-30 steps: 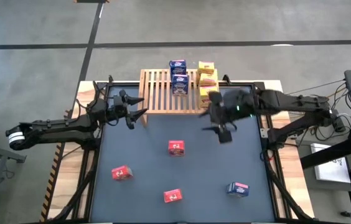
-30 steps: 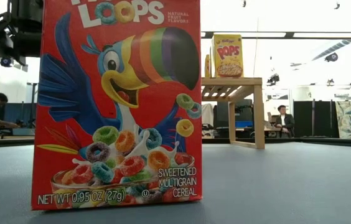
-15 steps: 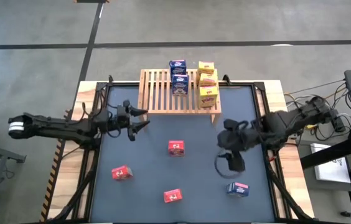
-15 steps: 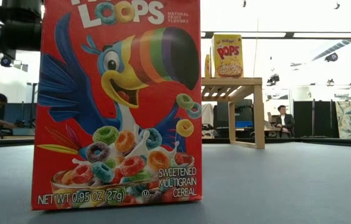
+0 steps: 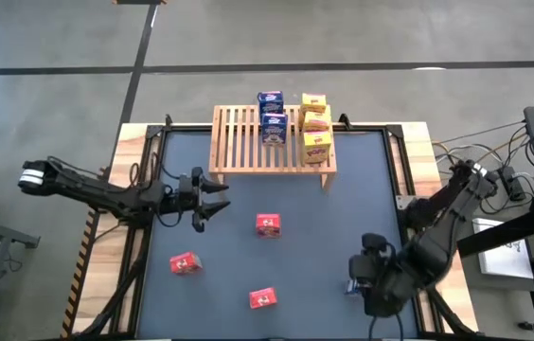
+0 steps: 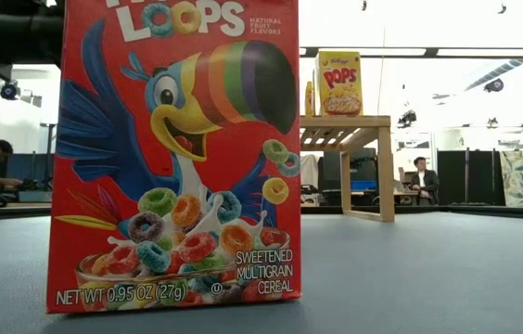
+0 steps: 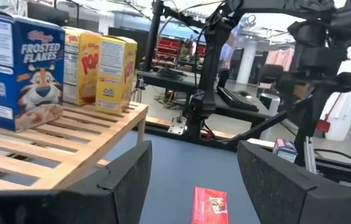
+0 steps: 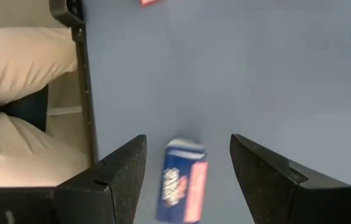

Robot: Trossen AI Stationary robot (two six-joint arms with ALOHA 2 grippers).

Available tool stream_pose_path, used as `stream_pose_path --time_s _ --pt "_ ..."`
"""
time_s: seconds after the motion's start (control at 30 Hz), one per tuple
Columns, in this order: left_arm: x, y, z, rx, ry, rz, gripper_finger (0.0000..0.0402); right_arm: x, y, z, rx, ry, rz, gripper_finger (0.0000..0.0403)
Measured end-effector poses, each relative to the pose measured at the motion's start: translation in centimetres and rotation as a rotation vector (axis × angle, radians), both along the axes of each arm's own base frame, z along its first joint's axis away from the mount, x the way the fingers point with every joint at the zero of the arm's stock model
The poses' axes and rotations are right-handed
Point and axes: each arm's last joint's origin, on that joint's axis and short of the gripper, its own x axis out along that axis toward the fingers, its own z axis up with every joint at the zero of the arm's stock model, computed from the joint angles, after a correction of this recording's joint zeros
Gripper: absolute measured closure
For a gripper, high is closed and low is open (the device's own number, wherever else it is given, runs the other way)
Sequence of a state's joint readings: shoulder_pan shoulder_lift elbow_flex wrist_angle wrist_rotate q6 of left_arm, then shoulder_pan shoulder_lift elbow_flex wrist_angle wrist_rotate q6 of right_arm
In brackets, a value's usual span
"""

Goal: Stack cereal on shelf
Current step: Put the blue cereal box on the shelf aligned with the other blue cereal box

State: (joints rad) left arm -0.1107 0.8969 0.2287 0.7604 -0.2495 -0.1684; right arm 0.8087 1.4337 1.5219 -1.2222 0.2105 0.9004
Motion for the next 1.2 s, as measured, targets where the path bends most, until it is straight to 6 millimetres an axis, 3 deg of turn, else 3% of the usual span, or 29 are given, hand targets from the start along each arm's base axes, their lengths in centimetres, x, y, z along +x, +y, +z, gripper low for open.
stream_pose_path --time_s 0.37,0.57,0.8,1.0,1.2 --pt "2.6 -0.5 -0.9 -0.022 0.047 -0.007 0.0181 -0.3 3.6 -3.3 -0.036 0.097 -0.073 0.0181" --pt "5.3 -1.0 -0.2 0.000 0.095 -0.054 0.0181 -0.7 3.1 -4.2 -0.148 0.193 -0.091 0.0181" --pt "8.6 -1.5 0.9 0.077 0.242 -0.075 0.0181 -1.1 2.6 -3.4 -0.120 0.183 -0.134 0.0179" --pt "10.2 -1.8 1.2 0.090 0.269 -0.078 0.0181 -0.9 3.1 -4.0 -0.085 0.149 -0.133 0.0134" --pt "10.4 -1.9 0.8 0.104 0.284 -0.081 0.0181 -0.9 3.1 -5.8 -0.107 0.183 -0.168 0.0077"
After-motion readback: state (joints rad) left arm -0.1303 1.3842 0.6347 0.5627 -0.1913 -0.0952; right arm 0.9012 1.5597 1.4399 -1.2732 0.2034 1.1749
